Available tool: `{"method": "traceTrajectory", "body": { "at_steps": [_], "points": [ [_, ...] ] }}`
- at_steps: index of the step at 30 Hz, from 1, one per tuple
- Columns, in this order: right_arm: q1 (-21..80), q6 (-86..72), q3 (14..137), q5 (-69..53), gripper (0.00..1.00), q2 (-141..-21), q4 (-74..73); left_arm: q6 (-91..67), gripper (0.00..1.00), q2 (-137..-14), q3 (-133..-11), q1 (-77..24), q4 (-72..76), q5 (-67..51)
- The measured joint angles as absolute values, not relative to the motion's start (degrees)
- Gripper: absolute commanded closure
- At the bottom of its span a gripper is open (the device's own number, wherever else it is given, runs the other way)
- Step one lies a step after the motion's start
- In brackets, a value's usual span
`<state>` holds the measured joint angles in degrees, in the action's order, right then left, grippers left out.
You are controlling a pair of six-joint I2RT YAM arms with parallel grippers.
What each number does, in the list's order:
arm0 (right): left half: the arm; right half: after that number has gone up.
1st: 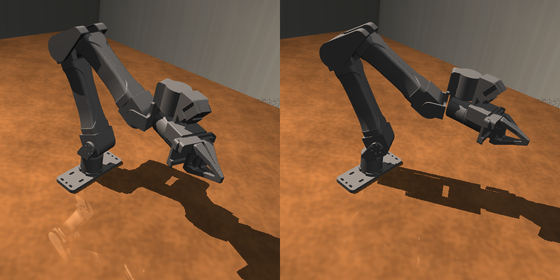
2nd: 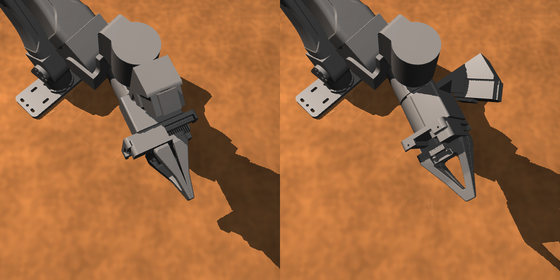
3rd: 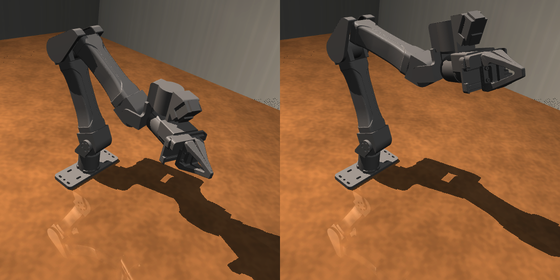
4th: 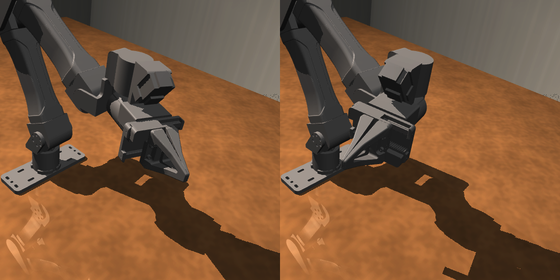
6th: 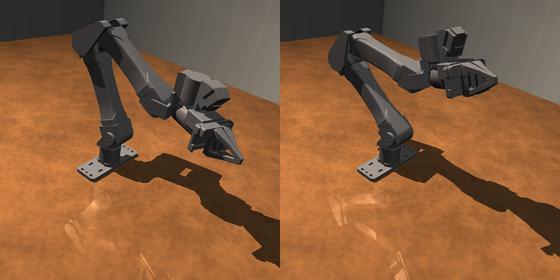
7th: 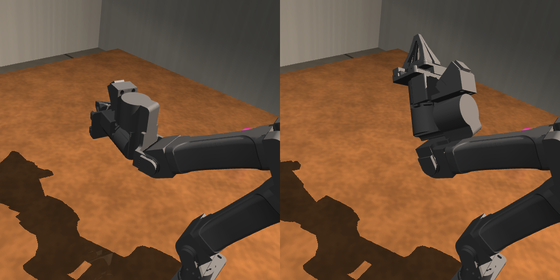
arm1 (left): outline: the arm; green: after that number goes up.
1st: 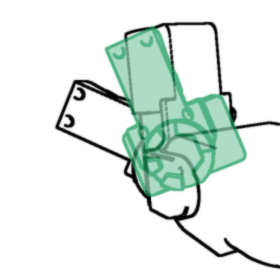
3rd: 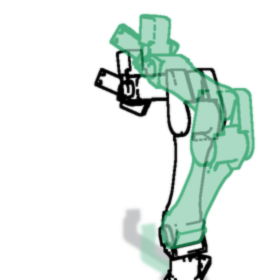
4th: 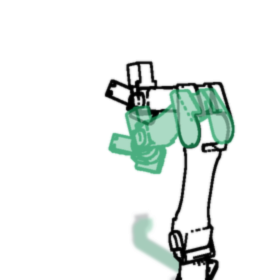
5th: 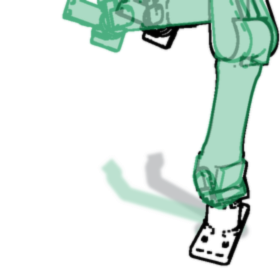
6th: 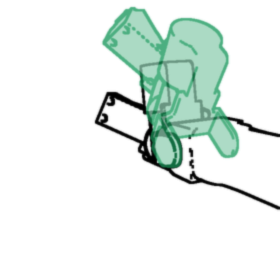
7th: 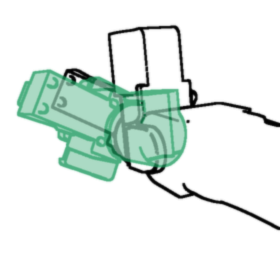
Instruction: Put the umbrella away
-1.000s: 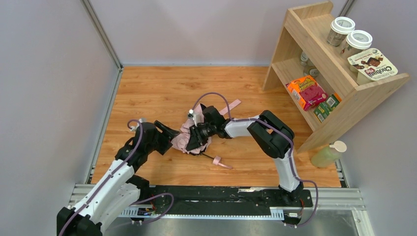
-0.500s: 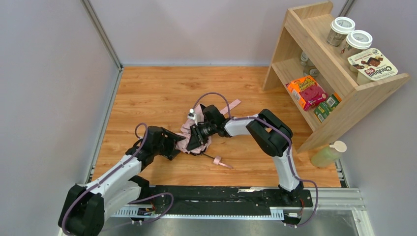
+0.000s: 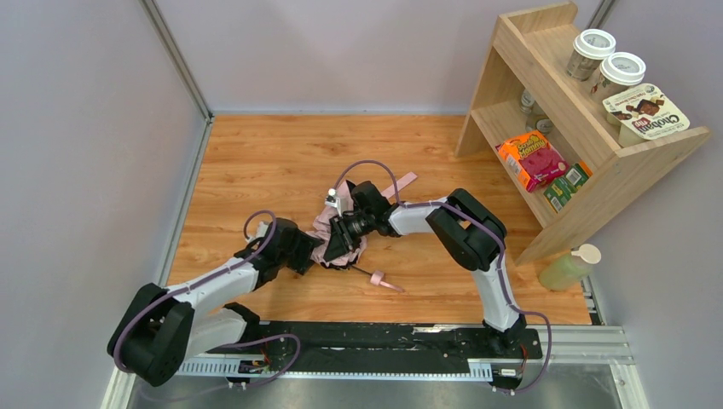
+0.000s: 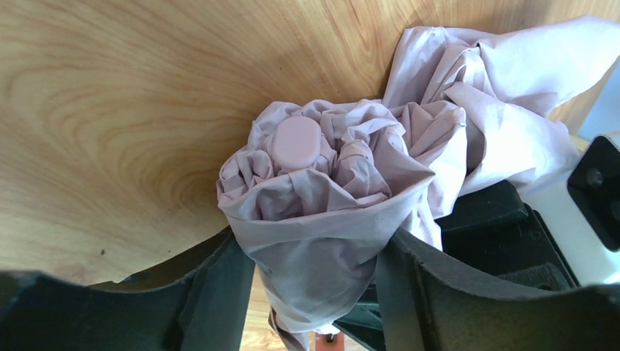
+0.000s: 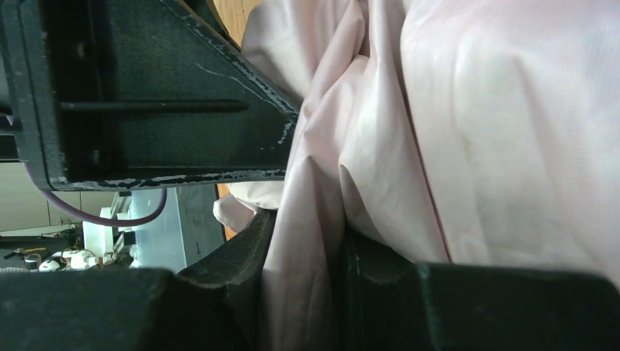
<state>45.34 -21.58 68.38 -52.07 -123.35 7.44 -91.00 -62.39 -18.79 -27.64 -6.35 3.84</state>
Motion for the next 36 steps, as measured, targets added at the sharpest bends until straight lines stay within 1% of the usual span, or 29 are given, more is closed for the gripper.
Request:
{"method": "traceTrajectory", "body": {
  "at_steps": [3,4,5,6,7,8,9,10,11,12,13,15,17,20,21,22,24,25,26,27,30,34,36],
  "points": [
    [45.28,-21.58,68.64,-52.16,1.0,-123.37,6.96,-91.88,0.46,-65.36,-19.31,-28.47,-4.51,4.58],
    [45.23,-21.58,68.69,-52.16,1.0,-123.37,6.79,-92.12,0.53,-65.67,-19.09,-28.58,-3.95,4.64],
    [45.17,-21.61,68.73,-52.14,1.0,-123.37,6.57,-92.36,0.56,-66.11,-18.87,-28.8,-3.14,4.78],
    [45.1,-21.58,68.84,-52.14,1.0,-123.37,6.31,-92.44,0.62,-66.63,-18.83,-28.91,-2.44,4.93],
    [45.04,-21.61,69.06,-52.05,1.0,-123.37,5.85,-92.53,0.66,-67.29,-18.81,-28.95,-1.69,5.15],
    [44.97,-21.58,69.23,-51.92,1.0,-123.37,5.39,-92.55,0.75,-67.75,-18.81,-29.04,-1.06,5.21],
    [44.91,-21.58,69.41,-51.77,1.0,-123.37,4.95,-92.51,0.79,-68.31,-18.81,-29.08,-0.21,5.23],
    [44.86,-21.5,69.63,-51.51,1.0,-123.28,4.43,-92.42,0.87,-68.73,-18.79,-29.12,0.56,5.21],
    [44.86,-21.37,69.91,-51.16,1.0,-123.2,3.73,-92.29,0.91,-69.14,-18.79,-29.12,1.17,5.21],
    [44.86,-21.17,70.15,-50.72,1.0,-123.04,2.98,-92.16,0.99,-69.43,-18.79,-29.12,1.58,5.15],
    [44.84,-21.1,70.35,-50.35,1.0,-122.85,2.35,-92.03,1.0,-69.71,-18.79,-29.12,2.04,5.02],
    [44.86,-20.75,70.78,-49.28,0.91,-122.1,0.78,-91.85,1.0,-69.91,-18.65,-29.12,2.7,4.82],
    [45.19,-20.45,70.94,-47.33,0.72,-121.01,-0.62,-91.57,1.0,-69.93,-18.26,-29.12,3.62,4.49],
    [46.28,-19.51,70.96,-43.05,0.59,-118.67,-4.38,-91.2,1.0,-69.78,-17.82,-29.28,4.21,3.68],
    [46.74,-19.05,70.96,-41.36,0.52,-117.75,-6.07,-91.18,1.0,-69.54,-17.67,-29.43,4.23,3.25],
    [47.2,-18.5,70.94,-39.72,0.48,-116.75,-7.9,-91.15,1.0,-69.23,-17.61,-29.61,3.84,2.87],
    [47.94,-17.39,70.61,-36.4,0.34,-114.19,-11.7,-91.13,1.0,-68.27,-17.52,-29.67,2.52,2.42],
    [48.14,-16.86,70.35,-35.27,0.24,-112.9,-13.1,-91.02,1.0,-67.88,-17.52,-29.67,1.93,2.42],
    [48.45,-15.88,69.52,-33.21,0.16,-110.63,-14.66,-90.91,1.0,-67.44,-17.56,-29.65,1.04,2.48],
    [48.75,-15.16,68.77,-31.35,0.13,-108.33,-15.99,-90.78,1.0,-67.11,-17.67,-29.65,0.23,2.57],
    [49.58,-11.84,65.56,-25.71,0.1,-100.16,-17.28,-90.5,1.0,-66.81,-18.31,-29.58,-1.65,2.63],
    [52.93,-6.22,61.39,-17.08,0.11,-90.83,-14.87,-90.28,1.0,-67.7,-19.84,-29.54,-3.88,2.37],
    [58.0,-1.78,58.94,-9.65,0.13,-87.81,-11.79,-90.28,1.0,-68.6,-21.23,-29.5,-5.69,2.02]
  ]
}}
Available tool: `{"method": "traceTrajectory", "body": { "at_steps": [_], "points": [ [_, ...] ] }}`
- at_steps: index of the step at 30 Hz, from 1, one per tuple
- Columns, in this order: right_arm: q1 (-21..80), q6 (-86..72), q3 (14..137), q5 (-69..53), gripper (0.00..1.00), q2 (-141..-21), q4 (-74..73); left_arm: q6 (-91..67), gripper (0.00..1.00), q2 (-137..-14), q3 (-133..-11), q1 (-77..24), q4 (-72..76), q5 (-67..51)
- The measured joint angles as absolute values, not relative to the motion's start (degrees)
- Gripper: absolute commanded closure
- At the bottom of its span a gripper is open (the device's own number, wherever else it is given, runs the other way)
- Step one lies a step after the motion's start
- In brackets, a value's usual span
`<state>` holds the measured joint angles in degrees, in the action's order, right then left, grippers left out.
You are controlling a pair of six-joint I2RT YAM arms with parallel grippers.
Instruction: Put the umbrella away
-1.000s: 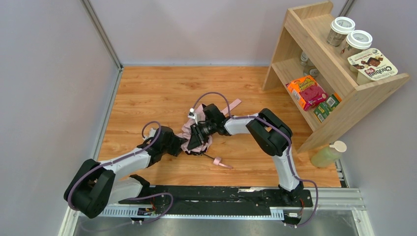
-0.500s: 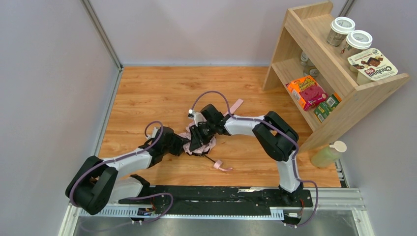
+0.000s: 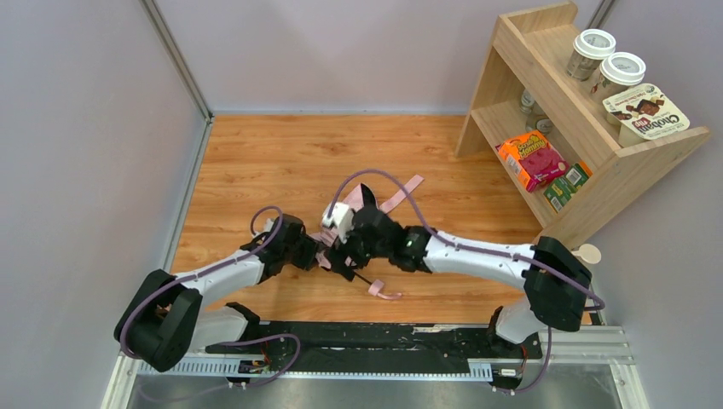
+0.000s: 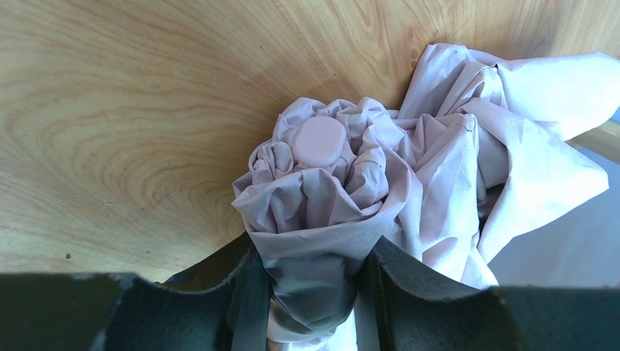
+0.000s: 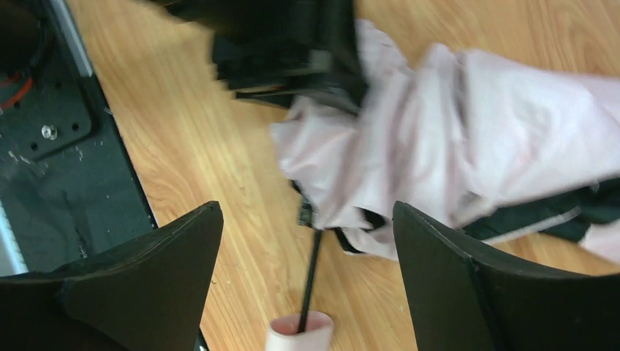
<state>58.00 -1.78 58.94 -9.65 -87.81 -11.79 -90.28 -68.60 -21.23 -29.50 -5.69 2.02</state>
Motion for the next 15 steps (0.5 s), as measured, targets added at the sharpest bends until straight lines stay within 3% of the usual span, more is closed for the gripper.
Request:
{"method": "traceTrajectory", "body": {
  "at_steps": [6,15],
  "points": [
    [71.79,8.84,56.45,6.59,0.19,-91.48,-3.25,-89.52,1.0,-71.92,-25.23,-28.69,-10.35,0.05],
    [72.44,14.48,56.34,19.22,0.29,-103.28,5.19,-89.27,1.0,-73.17,-26.59,-27.73,-12.12,-1.8]
  ]
}}
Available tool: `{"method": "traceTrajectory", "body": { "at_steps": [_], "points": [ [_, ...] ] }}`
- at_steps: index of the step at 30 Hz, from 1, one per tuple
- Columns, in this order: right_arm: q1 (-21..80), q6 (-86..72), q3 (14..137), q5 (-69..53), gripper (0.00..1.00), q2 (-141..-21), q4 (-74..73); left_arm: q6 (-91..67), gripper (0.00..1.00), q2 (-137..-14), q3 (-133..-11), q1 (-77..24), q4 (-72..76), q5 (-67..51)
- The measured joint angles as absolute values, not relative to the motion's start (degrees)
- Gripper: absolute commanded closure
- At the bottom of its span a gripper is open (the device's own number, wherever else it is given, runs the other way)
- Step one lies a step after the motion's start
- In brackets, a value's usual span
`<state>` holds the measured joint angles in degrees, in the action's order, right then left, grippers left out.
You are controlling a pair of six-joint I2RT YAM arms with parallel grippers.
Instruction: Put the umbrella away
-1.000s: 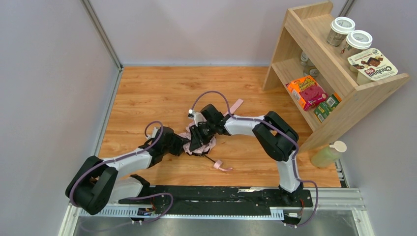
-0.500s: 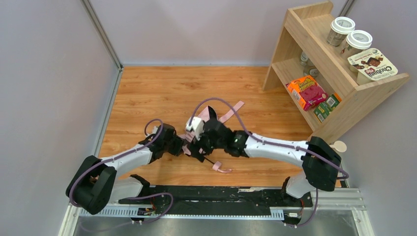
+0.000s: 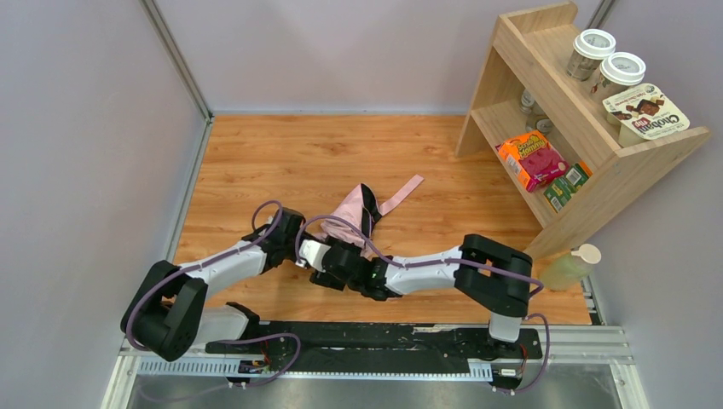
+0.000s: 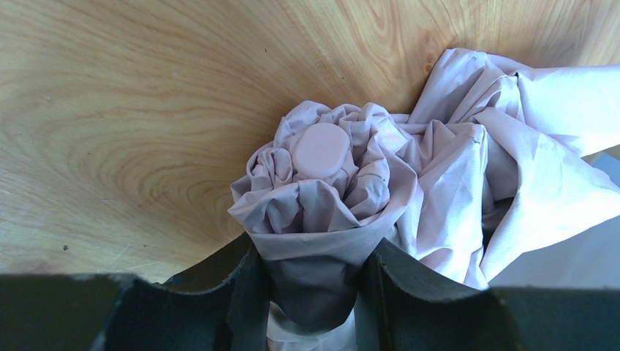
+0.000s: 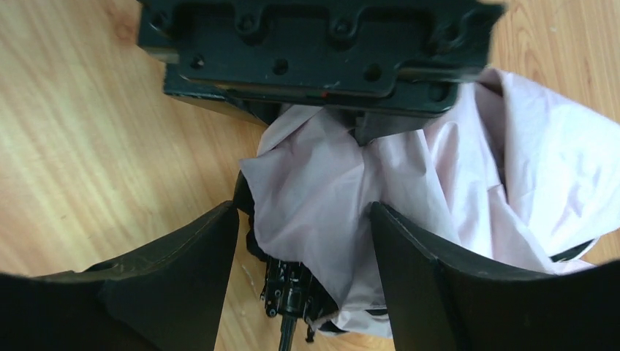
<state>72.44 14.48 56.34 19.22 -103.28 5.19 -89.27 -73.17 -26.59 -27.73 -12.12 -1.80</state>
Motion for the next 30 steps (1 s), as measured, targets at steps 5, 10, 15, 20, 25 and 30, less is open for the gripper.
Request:
{"method": "traceTrajectory", "body": {
  "at_steps": [5,10,15,20,25,30],
  "points": [
    [72.14,13.98,56.47,21.37,0.36,-106.96,8.38,-89.41,1.0,-73.06,-26.57,-27.57,-12.25,-2.15],
    [71.59,10.55,58.65,23.51,0.77,-110.06,9.32,-89.49,1.0,-73.06,-26.57,-27.4,-12.27,-2.35],
    [71.7,6.55,59.33,24.14,1.0,-110.67,8.49,-89.17,1.0,-72.53,-26.55,-27.22,-12.36,-2.31],
    [70.0,1.43,59.05,20.38,1.0,-110.59,8.8,-88.33,1.0,-73.43,-26.81,-26.89,-11.86,-2.44],
    [65.95,-4.78,57.25,11.88,1.0,-110.19,11.64,-85.3,0.6,-75.22,-29.61,-26.33,-12.93,-1.72],
    [60.29,-11.49,54.0,-1.58,1.0,-110.17,18.37,-81.19,0.24,-74.65,-30.68,-25.04,-14.81,-1.3]
  ]
}}
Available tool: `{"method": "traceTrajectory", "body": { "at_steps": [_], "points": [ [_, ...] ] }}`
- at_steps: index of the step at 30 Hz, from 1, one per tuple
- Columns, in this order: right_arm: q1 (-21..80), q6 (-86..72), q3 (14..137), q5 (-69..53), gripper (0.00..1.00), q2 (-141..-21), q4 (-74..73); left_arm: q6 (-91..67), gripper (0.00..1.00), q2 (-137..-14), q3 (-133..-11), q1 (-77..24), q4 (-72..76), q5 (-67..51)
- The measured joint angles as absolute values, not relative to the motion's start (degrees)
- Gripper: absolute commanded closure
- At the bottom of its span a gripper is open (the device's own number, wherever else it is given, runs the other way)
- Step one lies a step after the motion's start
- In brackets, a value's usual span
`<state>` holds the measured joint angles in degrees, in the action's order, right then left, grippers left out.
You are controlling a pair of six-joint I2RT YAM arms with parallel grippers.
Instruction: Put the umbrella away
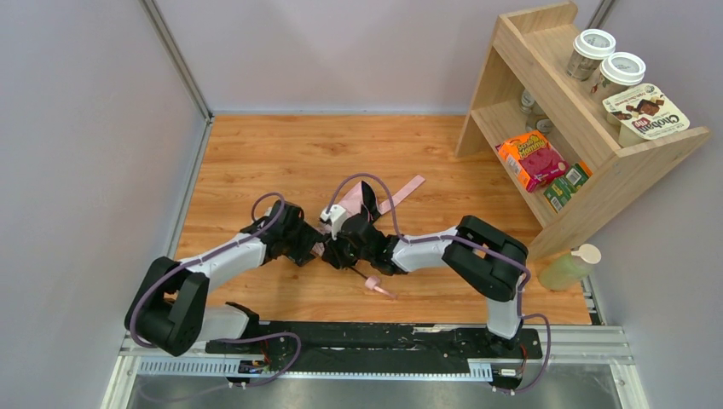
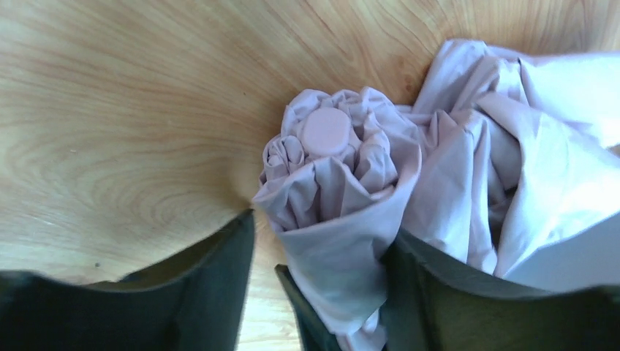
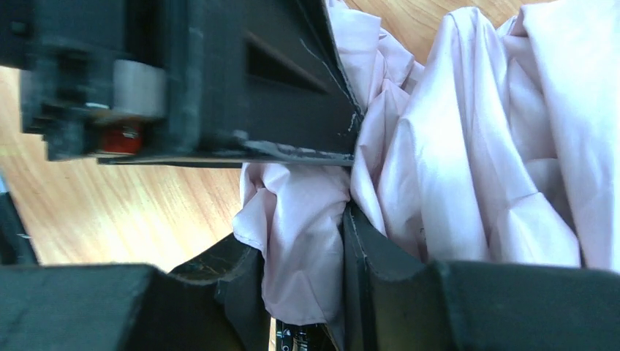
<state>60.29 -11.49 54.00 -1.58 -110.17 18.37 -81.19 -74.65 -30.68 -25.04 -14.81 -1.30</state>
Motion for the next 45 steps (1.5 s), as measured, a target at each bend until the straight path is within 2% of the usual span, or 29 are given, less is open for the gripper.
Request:
{"method": "traceTrajectory", "body": {
  "at_steps": [14,22,29,34,45],
  "points": [
    [49.12,-22.0,55.66,-28.34,1.0,-114.89,22.96,-70.67,0.22,-59.16,-31.68,-18.59,-17.3,-5.87],
    [41.98,-27.9,61.43,-46.46,1.0,-121.91,22.87,-77.19,0.22,-49.32,-21.23,-18.59,-14.06,-8.54],
    [39.07,-29.21,64.47,-53.98,1.0,-124.22,19.42,-80.73,0.21,-55.68,-18.22,-18.59,-5.17,-9.06],
    [38.65,-29.74,65.58,-55.05,1.0,-124.75,17.93,-82.02,0.21,-59.2,-17.3,-18.61,1.67,-8.49],
    [38.15,-31.46,67.2,-56.69,1.0,-125.56,16.53,-86.76,0.21,-67.57,-18.7,-23.16,5.19,-3.66]
  ]
}}
